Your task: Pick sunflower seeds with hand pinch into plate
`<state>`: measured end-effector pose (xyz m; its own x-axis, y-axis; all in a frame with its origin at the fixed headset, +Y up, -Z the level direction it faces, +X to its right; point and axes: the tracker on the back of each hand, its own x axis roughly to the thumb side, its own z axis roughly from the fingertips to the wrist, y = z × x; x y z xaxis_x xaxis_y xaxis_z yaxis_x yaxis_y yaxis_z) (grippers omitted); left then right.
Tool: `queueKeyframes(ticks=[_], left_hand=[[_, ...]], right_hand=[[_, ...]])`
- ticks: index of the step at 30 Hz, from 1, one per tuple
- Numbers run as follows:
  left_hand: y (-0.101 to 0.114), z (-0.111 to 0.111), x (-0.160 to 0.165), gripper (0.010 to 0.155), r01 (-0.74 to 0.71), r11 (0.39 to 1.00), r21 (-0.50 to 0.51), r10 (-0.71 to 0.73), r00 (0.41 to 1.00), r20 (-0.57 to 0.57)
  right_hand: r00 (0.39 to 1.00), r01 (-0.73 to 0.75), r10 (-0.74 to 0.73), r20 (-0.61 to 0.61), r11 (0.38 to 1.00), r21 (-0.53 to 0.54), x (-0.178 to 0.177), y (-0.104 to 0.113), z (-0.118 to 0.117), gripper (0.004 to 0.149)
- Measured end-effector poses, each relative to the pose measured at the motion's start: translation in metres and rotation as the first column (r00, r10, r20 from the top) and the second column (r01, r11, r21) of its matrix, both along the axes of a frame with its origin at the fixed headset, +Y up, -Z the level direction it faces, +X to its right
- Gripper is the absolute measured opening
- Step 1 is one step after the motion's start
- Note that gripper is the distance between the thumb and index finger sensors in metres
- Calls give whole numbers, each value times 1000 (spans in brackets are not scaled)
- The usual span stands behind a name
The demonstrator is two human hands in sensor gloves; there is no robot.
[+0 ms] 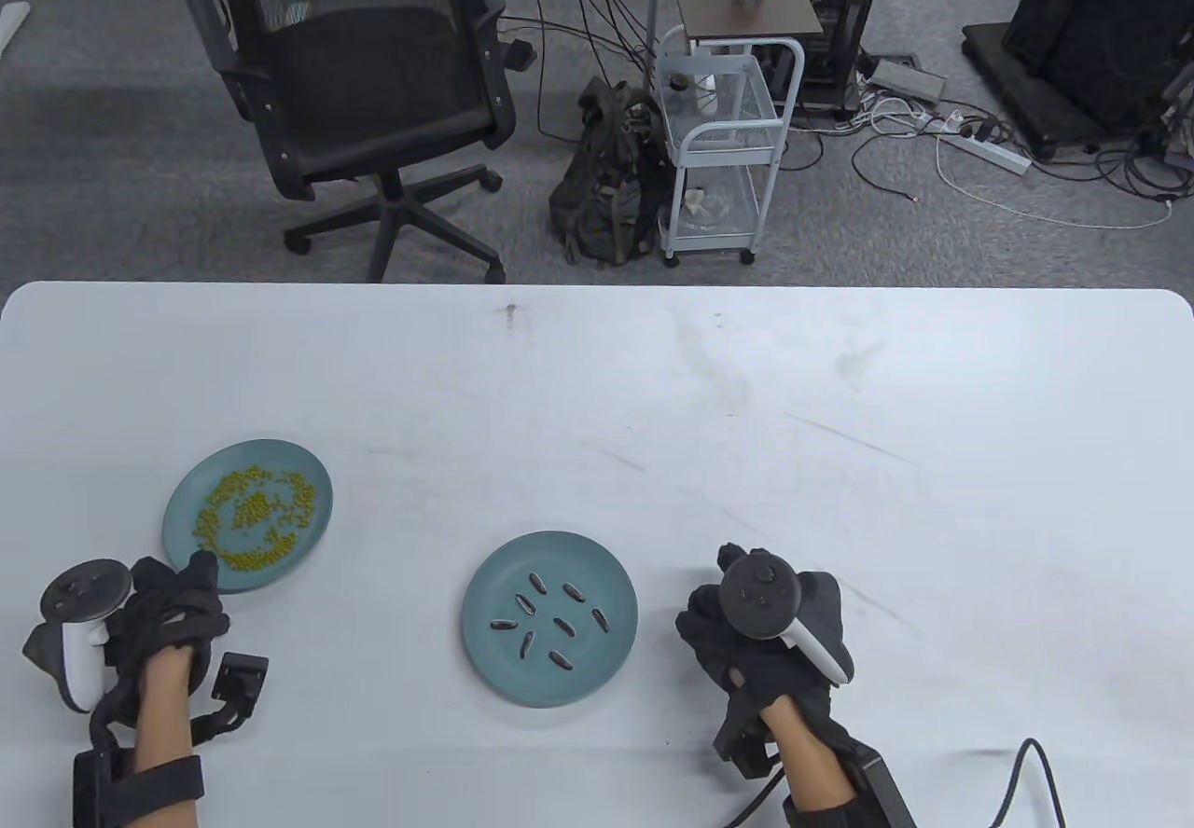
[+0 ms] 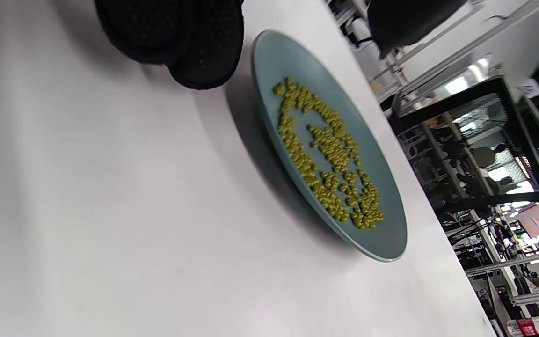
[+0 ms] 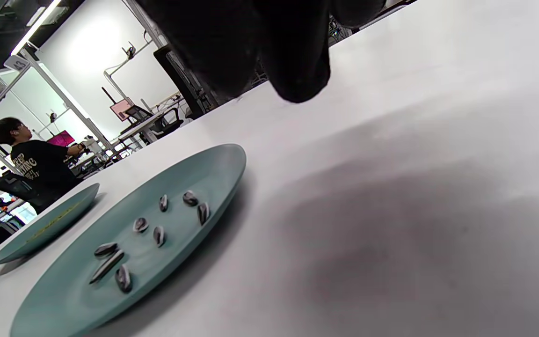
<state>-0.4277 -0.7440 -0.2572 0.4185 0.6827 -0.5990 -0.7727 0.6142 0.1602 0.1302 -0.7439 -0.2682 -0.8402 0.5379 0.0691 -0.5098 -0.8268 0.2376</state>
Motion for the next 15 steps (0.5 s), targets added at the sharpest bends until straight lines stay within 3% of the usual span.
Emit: queueKeyframes(ticks=[3, 6, 8, 9, 10, 12, 15], left_hand=[[15, 0, 17, 83, 24, 995, 93, -31, 997, 77], [33, 5, 39, 82, 51, 957, 286, -100, 982, 158], [41, 10, 55, 77, 44, 883, 467, -154, 968, 200], [46, 12, 66, 76, 21, 812, 583, -189, 955, 228], [48, 13, 73, 75, -5, 774, 633, -202, 945, 255], [47, 10, 95, 75, -135, 730, 670, -205, 892, 403], [32, 2, 124, 76, -256, 792, 554, -148, 800, 581]], right_hand=[[998, 58, -59, 10, 994, 90, 8, 3, -2, 47], [991, 130, -133, 4, 972, 194, 16, 8, -2, 54], [984, 174, -174, -21, 955, 239, 20, 10, -2, 60], [978, 208, -200, -59, 943, 260, 22, 9, -2, 64], [974, 224, -210, -82, 938, 264, 23, 9, -3, 67], [962, 262, -233, -142, 933, 248, 26, 3, -5, 71], [968, 231, -215, -127, 963, 138, 29, -11, -10, 75]])
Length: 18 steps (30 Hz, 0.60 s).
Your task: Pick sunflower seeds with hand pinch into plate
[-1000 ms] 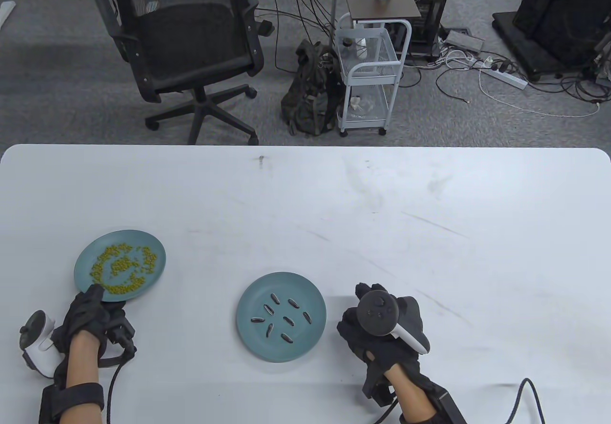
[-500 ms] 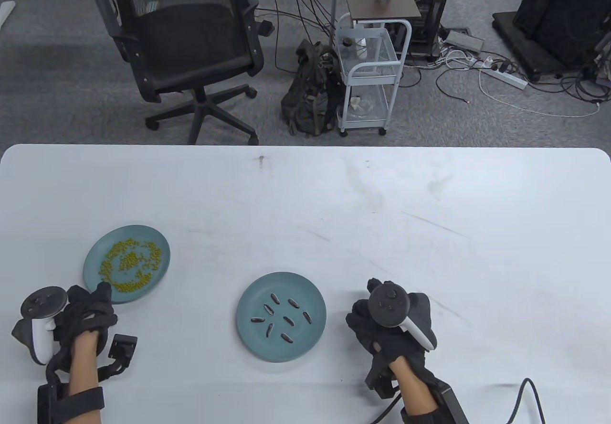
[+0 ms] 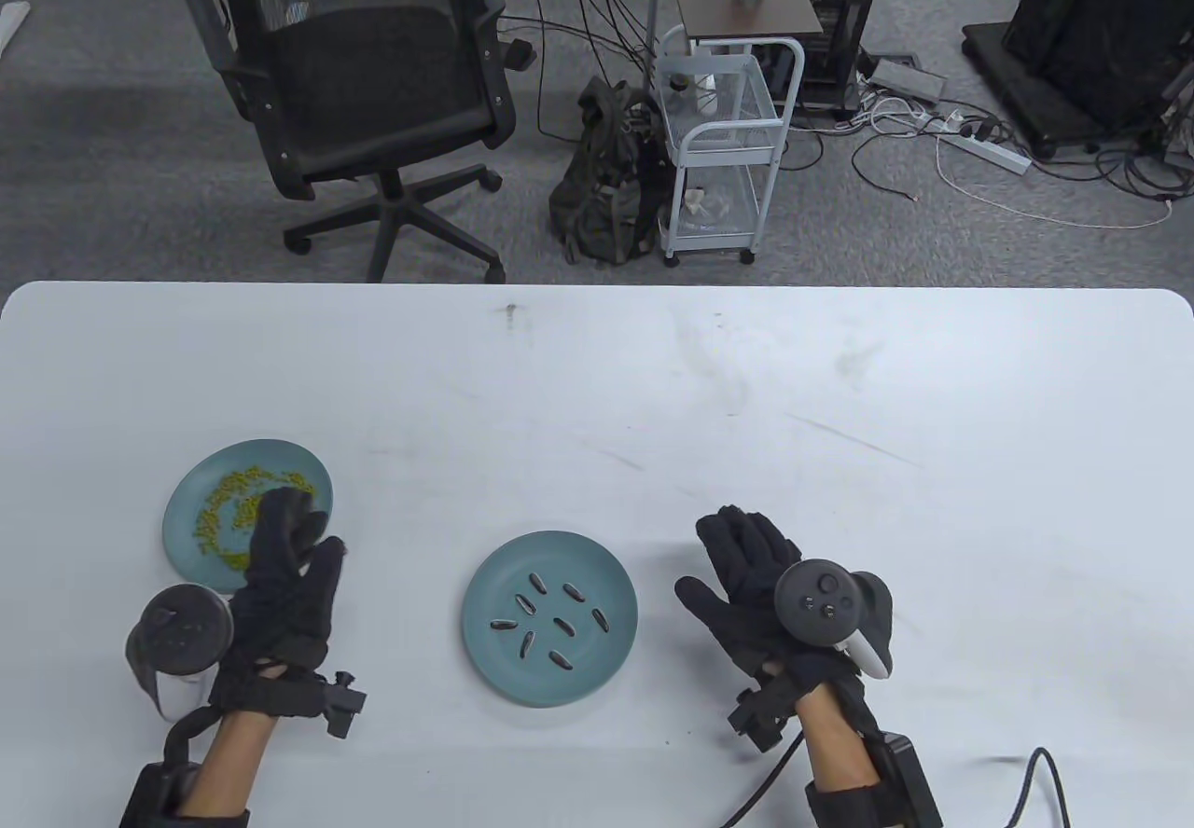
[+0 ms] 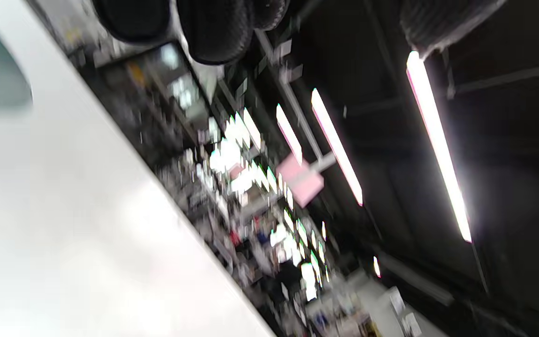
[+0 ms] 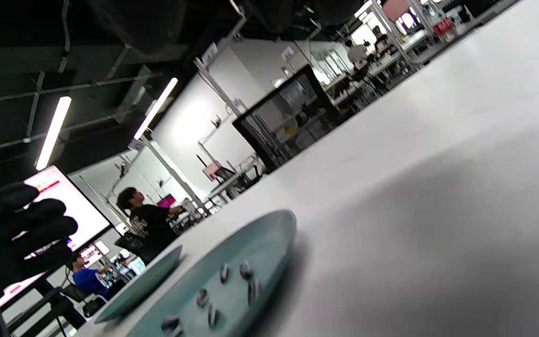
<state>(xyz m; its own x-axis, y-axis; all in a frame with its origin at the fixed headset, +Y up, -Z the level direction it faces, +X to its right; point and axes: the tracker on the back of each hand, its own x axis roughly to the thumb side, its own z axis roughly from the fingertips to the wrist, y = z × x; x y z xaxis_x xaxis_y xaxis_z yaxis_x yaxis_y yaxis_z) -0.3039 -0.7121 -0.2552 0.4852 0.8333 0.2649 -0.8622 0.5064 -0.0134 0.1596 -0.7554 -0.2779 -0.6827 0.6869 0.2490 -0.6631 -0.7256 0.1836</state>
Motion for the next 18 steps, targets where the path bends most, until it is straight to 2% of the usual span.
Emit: queueKeyframes(ticks=[2, 4, 8, 18], left_hand=[[-20, -6, 15, 79, 72, 983, -168, -45, 986, 162], [-40, -12, 24, 81, 145, 951, -274, -74, 965, 252], [-59, -18, 28, 81, 182, 940, -289, -94, 952, 293], [-64, -21, 21, 81, 161, 939, -304, -79, 961, 264]], right_hand=[[1000, -16, 16, 8, 998, -58, 3, -10, -5, 77], [1000, 15, -14, 11, 993, -117, 7, -19, -9, 79], [997, 73, -75, -3, 983, -170, 9, -25, -11, 83], [1000, 31, -31, 1, 987, -156, 6, -21, -8, 84]])
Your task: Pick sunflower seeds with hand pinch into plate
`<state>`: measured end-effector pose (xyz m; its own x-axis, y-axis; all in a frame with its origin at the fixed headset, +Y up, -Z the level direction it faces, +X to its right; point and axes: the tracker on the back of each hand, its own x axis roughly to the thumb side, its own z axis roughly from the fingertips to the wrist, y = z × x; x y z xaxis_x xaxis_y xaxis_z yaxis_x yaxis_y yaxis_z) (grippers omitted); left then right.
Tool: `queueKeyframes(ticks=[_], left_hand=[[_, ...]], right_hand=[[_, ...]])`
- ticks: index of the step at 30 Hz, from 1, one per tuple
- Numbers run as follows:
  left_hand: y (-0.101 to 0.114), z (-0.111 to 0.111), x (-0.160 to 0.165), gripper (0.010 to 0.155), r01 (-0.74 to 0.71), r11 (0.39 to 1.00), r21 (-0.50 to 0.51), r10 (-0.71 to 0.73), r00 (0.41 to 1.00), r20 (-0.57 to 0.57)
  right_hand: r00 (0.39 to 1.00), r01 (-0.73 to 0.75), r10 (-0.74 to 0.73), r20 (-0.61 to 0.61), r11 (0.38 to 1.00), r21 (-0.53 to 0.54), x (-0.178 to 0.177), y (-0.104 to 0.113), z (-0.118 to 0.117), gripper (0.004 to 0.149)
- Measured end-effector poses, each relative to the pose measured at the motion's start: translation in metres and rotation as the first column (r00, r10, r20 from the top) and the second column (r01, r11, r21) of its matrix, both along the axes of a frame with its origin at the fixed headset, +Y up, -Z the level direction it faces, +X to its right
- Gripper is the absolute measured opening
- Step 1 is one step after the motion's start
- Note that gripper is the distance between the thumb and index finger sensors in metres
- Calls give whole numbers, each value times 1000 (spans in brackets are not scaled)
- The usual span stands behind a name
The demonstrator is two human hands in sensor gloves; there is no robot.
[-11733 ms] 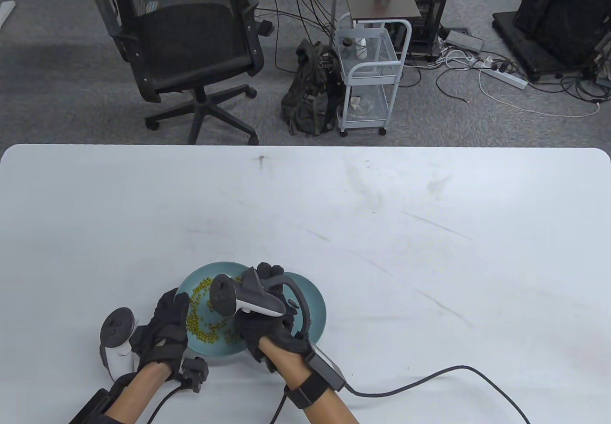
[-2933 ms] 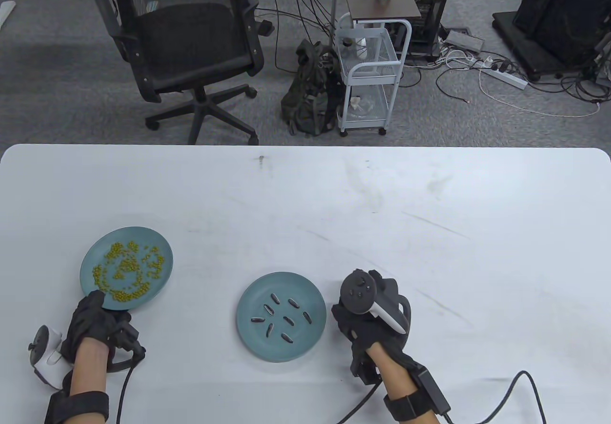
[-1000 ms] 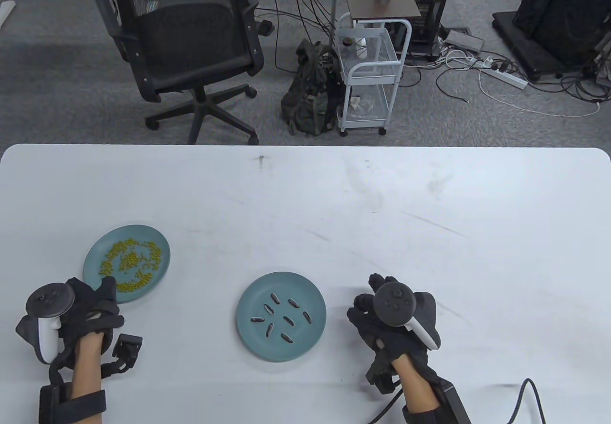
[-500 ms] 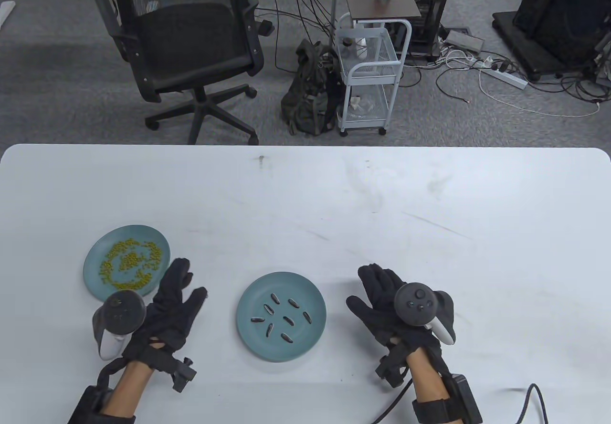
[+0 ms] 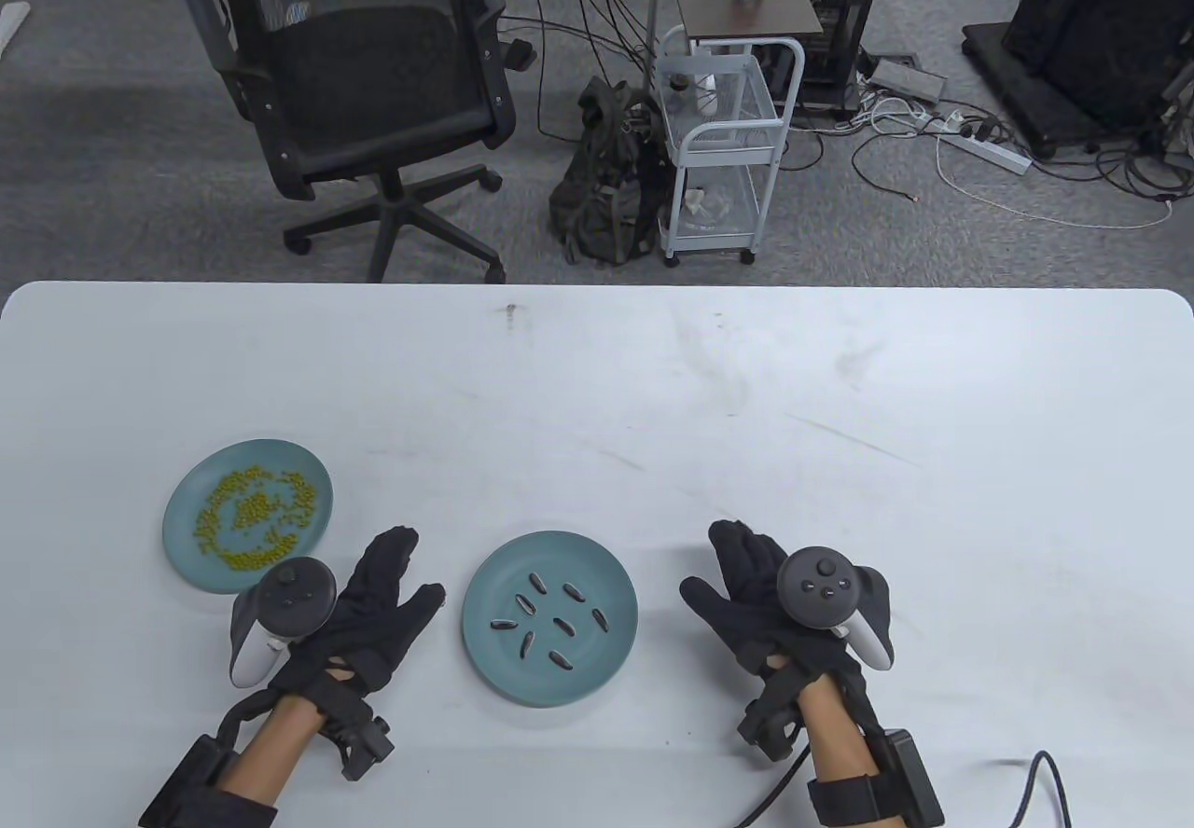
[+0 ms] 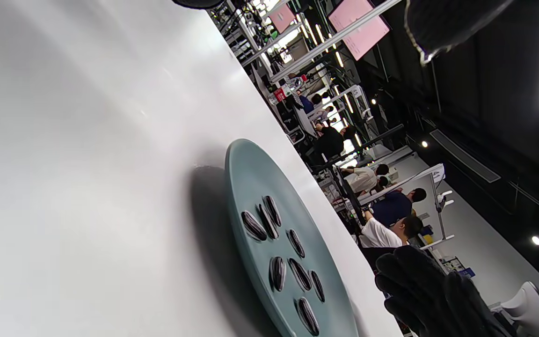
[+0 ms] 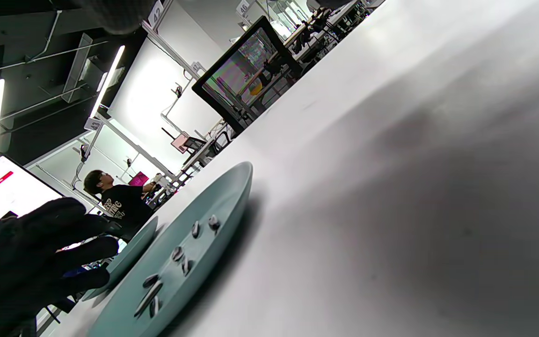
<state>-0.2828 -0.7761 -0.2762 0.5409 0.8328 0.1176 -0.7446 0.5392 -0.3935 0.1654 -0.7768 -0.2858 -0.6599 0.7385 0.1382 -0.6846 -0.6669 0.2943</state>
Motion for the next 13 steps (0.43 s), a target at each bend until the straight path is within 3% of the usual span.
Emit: queueKeyframes(ticks=[13], left_hand=[[-3, 0, -2, 80, -15, 1000, 12, 15, 1000, -27]], right_hand=[[1000, 13, -13, 0, 999, -35, -2, -4, 0, 84]])
